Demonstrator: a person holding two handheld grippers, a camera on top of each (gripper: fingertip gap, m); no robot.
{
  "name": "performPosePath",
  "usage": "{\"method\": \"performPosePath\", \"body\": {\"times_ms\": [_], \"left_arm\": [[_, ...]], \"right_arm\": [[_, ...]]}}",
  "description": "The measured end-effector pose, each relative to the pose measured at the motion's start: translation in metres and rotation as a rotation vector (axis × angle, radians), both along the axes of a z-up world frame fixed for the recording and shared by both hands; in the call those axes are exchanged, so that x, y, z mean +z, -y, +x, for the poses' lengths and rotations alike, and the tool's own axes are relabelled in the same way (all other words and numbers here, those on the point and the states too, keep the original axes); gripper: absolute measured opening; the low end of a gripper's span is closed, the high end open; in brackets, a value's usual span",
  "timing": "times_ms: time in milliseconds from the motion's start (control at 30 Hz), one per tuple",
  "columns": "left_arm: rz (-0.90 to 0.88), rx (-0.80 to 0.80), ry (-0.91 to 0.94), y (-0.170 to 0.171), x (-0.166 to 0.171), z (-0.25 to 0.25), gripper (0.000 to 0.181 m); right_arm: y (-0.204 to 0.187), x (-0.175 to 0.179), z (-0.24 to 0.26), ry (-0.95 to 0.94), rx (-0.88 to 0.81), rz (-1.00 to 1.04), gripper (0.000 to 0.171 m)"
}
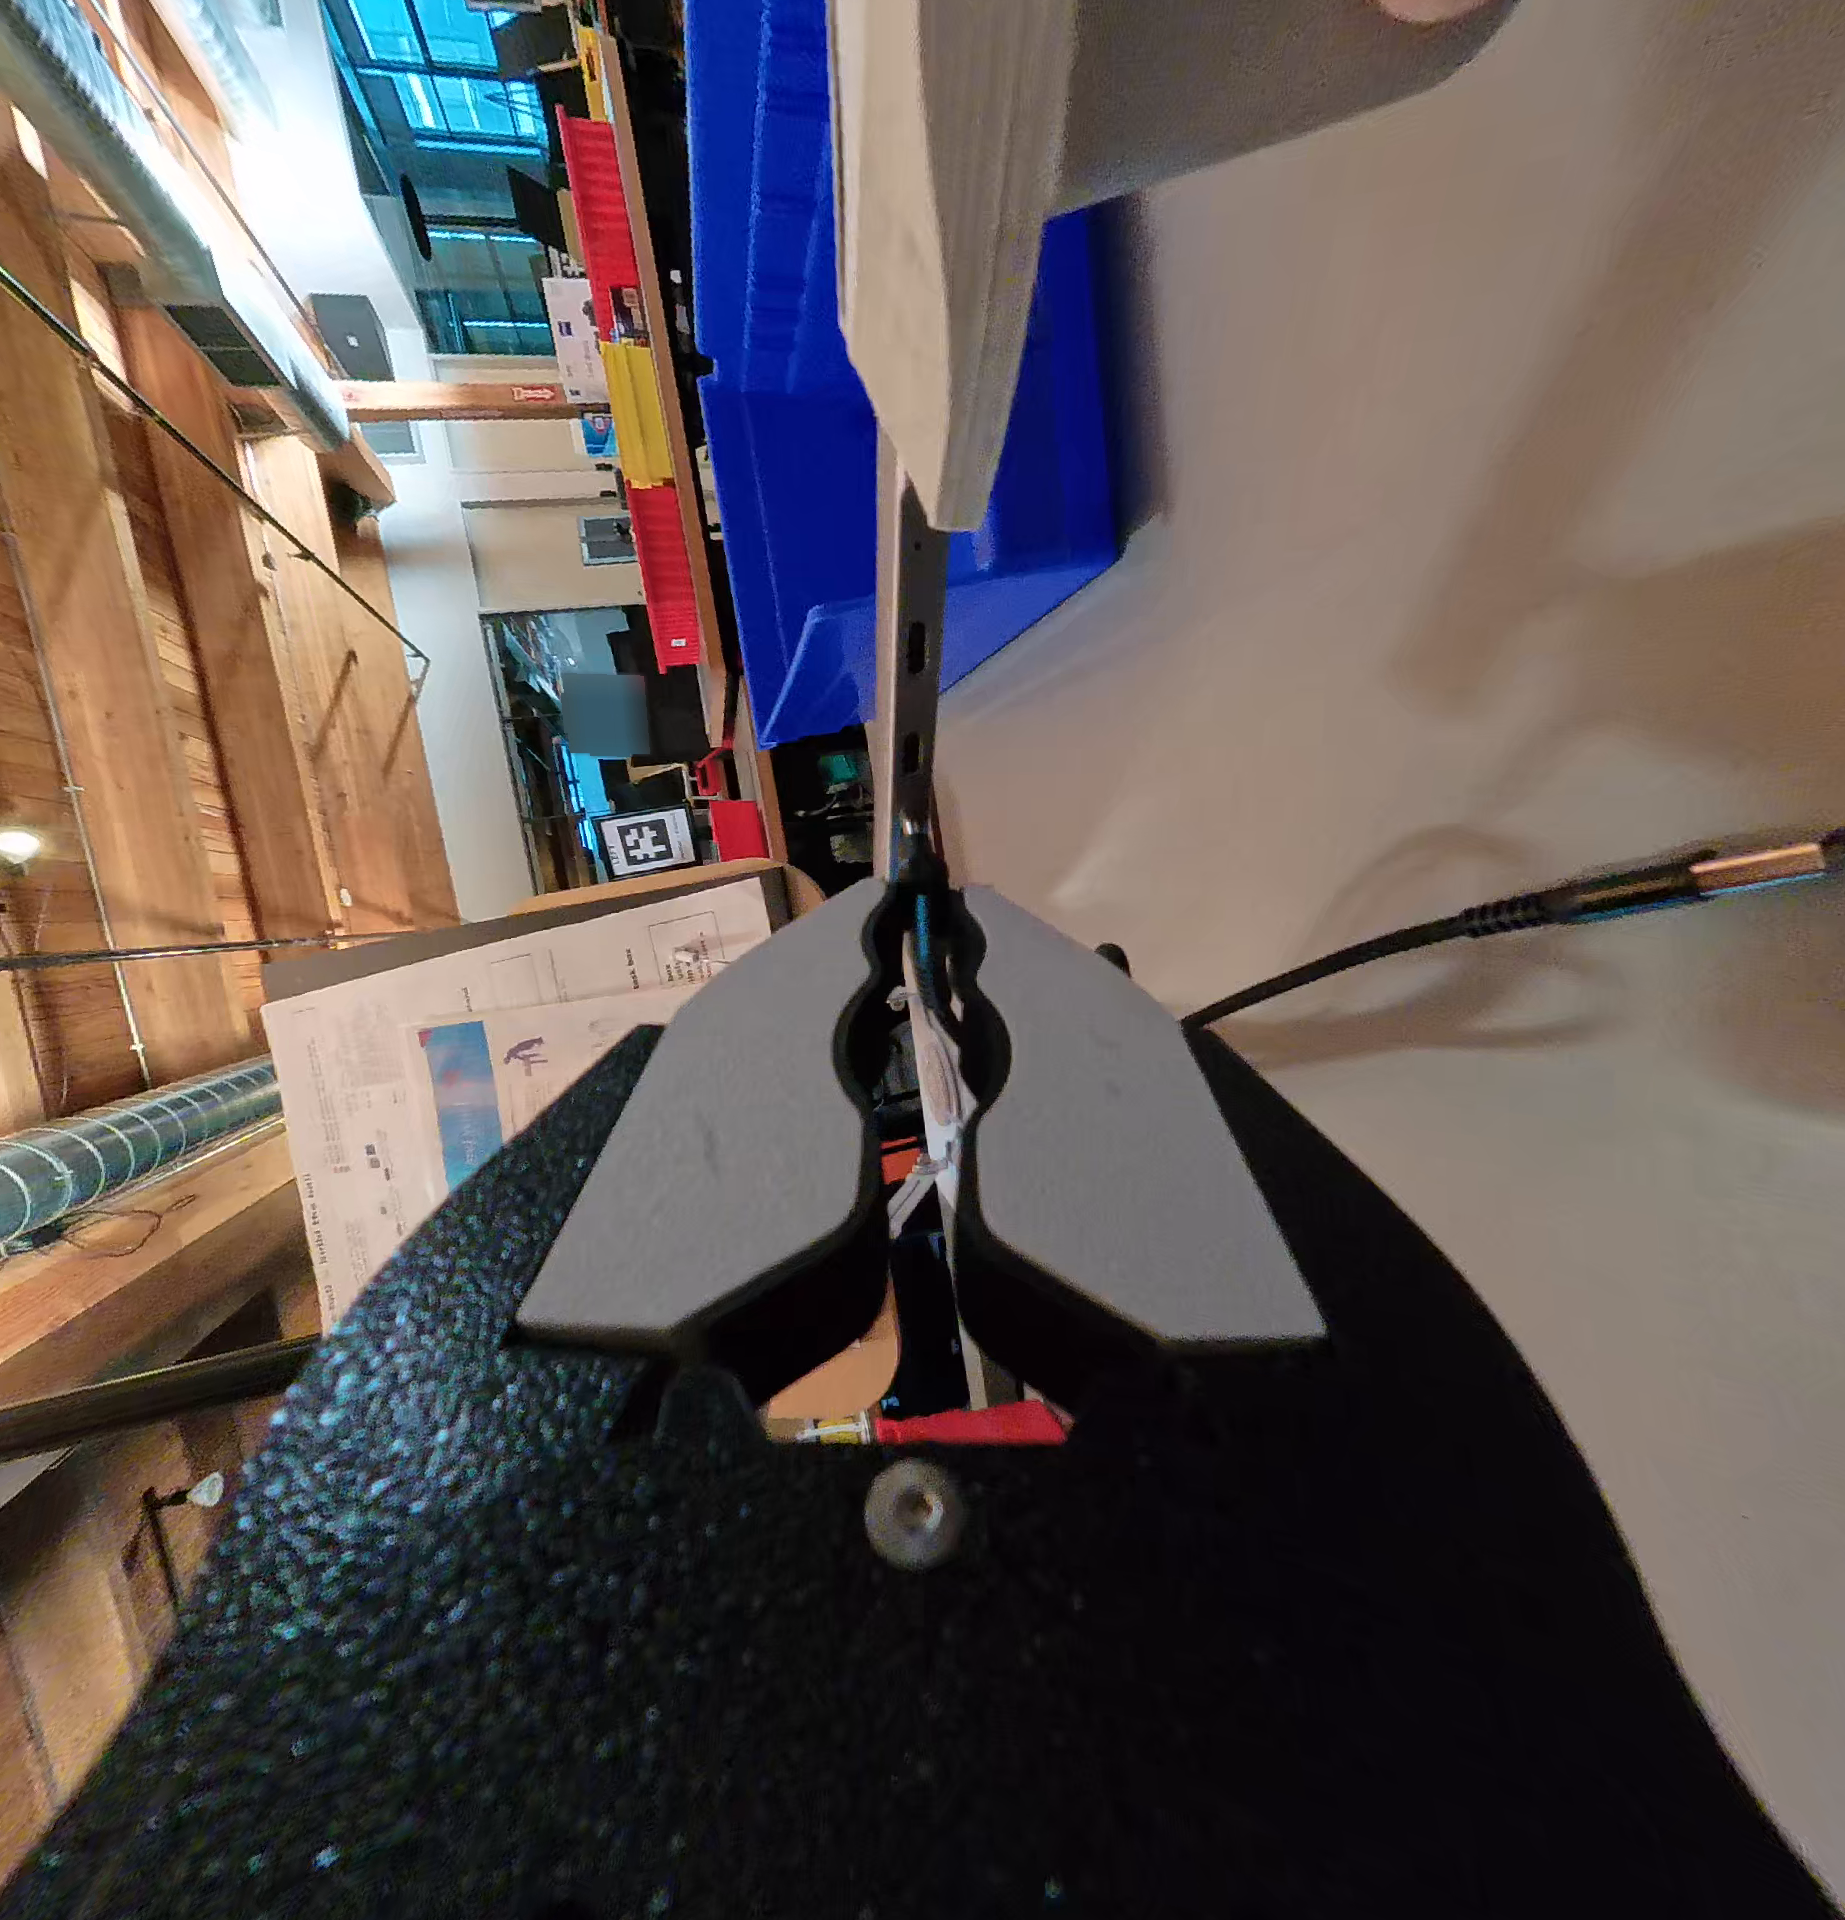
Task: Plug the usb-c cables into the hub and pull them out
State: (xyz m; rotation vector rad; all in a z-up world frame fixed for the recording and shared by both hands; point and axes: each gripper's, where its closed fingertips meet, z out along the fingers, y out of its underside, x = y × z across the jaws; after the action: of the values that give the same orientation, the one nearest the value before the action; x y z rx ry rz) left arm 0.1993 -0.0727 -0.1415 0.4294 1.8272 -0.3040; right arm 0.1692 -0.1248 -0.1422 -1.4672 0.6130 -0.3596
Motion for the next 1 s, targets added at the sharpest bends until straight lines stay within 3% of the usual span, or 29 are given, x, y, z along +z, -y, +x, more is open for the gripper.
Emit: {"method": "performPosePath", "body": {"times_ms": [733, 900, 1000], "left_arm": [[0.202, 0.011, 0.187, -0.0059, -0.0018, 0.0026, 0.008], [0.134, 0.002, 0.176, -0.0054, 0.0045, 0.0019, 0.006], [0.195, 0.014, 0.171, -0.0055, 0.0020, 0.0027, 0.007]], "right_arm": [[-0.0072, -0.0072, -0.0033, -0.034, 0.030, -0.048, 0.025], [-0.0089, -0.0068, -0.0057, -0.028, 0.049, -0.050, 0.026], [-0.0098, -0.0058, -0.0055, 0.000, 0.033, -0.063, 0.026]]}}
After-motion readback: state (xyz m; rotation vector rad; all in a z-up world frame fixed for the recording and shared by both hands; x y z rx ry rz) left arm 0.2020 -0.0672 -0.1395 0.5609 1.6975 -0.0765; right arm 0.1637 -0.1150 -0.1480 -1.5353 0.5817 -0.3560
